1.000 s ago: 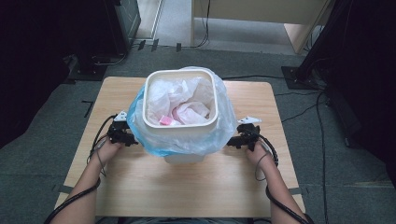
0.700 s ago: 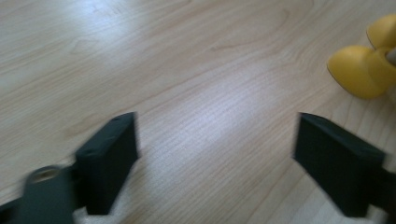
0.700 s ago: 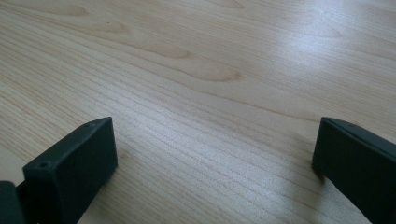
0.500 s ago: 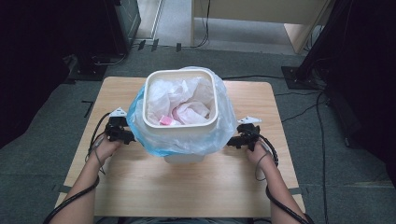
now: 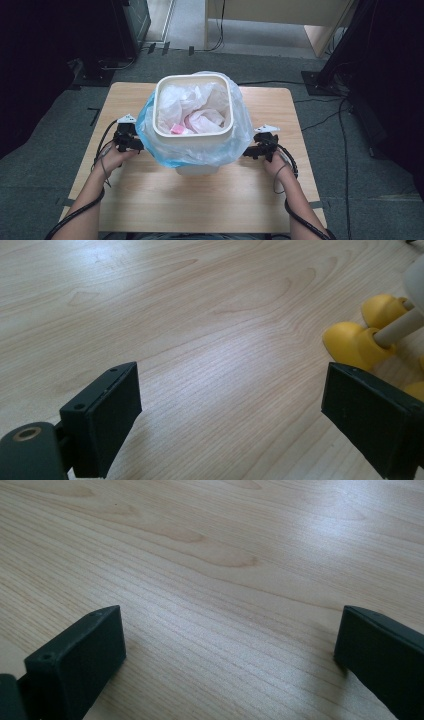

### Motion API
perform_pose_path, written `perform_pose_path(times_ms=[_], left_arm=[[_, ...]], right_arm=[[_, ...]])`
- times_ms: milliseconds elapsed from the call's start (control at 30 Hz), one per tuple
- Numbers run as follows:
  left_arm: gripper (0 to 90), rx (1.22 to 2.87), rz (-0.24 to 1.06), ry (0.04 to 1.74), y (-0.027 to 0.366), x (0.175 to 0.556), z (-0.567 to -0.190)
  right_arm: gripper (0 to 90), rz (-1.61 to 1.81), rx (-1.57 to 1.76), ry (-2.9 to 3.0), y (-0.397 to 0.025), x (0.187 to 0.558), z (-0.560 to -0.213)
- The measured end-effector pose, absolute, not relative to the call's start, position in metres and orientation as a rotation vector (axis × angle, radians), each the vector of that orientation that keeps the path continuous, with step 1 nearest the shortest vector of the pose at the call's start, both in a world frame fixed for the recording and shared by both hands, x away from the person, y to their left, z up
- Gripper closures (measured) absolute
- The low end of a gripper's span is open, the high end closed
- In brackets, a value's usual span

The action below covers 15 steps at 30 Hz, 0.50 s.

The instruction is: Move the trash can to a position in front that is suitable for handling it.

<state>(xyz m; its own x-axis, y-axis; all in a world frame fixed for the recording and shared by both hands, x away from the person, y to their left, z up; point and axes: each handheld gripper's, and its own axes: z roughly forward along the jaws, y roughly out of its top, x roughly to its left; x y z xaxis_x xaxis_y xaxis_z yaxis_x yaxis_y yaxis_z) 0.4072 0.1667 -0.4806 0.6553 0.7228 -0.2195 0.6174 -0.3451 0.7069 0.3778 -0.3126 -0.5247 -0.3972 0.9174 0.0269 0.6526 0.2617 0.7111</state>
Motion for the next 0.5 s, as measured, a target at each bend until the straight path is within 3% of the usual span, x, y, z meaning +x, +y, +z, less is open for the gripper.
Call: perform_pose_path(times_ms=[100,167,500], left_arm=[[8.6,2.073,0.175,1.029,0.168,0.406,-0.477],[13.6,2.073,0.163,1.019,0.169,0.406,-0.475],[13.5,2.067,0.158,1.029,0.173,0.405,-0.468]], right_arm=[[0.0,0.92,1.428,2.145,-0.312,0.378,-0.525],[0.0,0.919,1.427,2.146,-0.313,0.378,-0.525],[0.0,0.919,1.427,2.146,-0.313,0.378,-0.525]])
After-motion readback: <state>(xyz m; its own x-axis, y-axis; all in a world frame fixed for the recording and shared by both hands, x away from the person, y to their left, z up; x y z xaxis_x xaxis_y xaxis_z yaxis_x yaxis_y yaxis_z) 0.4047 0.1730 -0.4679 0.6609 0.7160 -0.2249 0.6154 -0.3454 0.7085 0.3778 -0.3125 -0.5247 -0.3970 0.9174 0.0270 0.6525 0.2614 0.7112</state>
